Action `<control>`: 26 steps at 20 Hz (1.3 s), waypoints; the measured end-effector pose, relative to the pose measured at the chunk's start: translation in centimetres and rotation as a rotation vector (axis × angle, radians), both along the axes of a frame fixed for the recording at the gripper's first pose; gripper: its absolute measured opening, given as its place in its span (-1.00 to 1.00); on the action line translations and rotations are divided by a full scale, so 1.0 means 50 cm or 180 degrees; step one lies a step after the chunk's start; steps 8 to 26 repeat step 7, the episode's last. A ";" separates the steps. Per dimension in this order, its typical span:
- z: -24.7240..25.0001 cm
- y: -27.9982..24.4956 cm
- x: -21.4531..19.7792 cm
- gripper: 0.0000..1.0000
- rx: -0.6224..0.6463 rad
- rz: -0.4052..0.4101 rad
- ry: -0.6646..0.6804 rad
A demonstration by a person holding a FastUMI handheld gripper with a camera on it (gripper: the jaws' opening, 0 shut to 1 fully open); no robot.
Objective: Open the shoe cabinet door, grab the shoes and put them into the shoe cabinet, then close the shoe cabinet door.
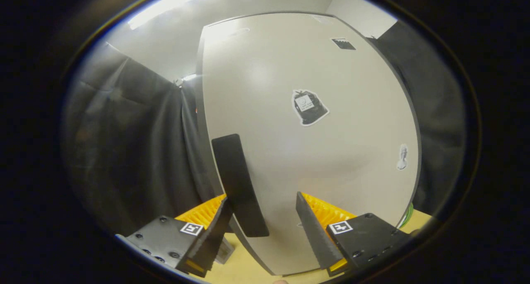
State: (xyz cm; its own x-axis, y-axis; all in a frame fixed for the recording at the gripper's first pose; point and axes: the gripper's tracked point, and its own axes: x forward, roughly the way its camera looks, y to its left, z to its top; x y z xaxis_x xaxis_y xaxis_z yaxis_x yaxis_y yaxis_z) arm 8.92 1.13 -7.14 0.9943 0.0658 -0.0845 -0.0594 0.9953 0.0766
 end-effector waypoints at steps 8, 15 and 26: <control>0.004 -0.003 -0.002 0.90 -0.0038 -0.0048 -0.0072; 0.004 -0.003 -0.002 0.90 -0.0038 -0.0048 -0.0072; 0.004 -0.003 -0.002 0.90 -0.0038 -0.0048 -0.0072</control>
